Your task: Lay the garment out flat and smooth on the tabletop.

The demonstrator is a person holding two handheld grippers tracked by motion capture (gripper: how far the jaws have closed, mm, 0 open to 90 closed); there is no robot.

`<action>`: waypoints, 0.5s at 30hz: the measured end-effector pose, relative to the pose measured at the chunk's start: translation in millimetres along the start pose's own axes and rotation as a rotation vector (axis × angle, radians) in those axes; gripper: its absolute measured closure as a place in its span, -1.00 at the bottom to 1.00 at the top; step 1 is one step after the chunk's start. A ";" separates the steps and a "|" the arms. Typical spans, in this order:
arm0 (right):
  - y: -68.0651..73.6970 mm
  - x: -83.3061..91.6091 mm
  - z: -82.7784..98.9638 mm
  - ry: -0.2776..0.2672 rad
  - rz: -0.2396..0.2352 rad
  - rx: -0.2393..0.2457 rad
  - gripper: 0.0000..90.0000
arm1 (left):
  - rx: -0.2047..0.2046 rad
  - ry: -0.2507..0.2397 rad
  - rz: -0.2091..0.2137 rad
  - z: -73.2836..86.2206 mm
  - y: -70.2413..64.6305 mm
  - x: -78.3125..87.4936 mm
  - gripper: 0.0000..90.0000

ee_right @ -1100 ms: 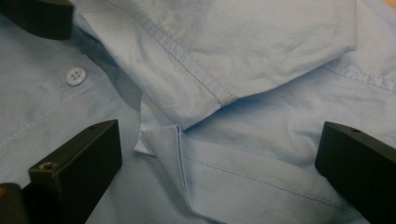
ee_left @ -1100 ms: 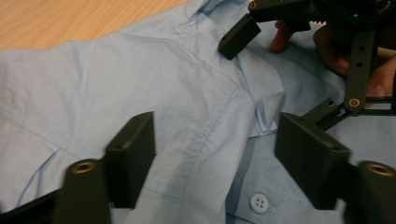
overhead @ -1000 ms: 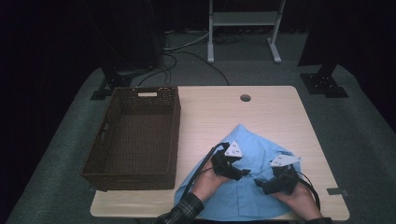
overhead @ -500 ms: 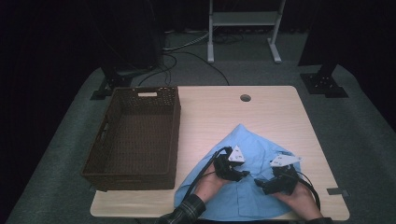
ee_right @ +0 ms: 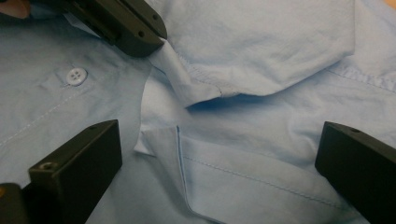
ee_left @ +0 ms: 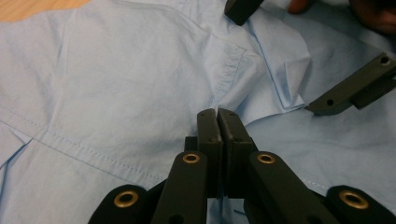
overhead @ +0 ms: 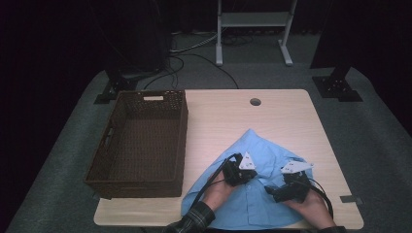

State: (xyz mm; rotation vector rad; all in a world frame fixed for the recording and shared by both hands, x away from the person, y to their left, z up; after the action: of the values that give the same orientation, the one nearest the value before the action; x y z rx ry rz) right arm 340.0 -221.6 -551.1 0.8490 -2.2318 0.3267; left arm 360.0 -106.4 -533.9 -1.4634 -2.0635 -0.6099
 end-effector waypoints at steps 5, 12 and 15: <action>-0.1 0.1 0.1 0.000 -0.001 0.001 -1.00 | 0.057 -0.033 0.011 -6.1 3.0 6.0 0.97; -0.5 0.5 0.5 0.000 -0.001 0.001 -1.00 | 0.112 -0.049 0.045 -11.7 6.0 13.1 0.96; -1.0 0.9 0.8 0.000 -0.001 0.002 -1.00 | 0.117 -0.066 0.043 -16.2 8.2 19.4 0.96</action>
State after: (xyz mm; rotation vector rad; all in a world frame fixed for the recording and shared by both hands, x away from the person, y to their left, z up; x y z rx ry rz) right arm 339.7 -223.1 -551.0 0.8511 -2.2314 0.3282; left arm 365.2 -100.3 -508.6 -1.4743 -2.0745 -0.4219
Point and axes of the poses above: each handheld gripper's, and its own axes: x roughly backward along the jaws, z roughly out of its underside, y roughly to its left, the point moved 9 cm from there along -x, roughly forward along the jaws, and after that the axes turned 1 degree about -x, right-handed, at the moved point
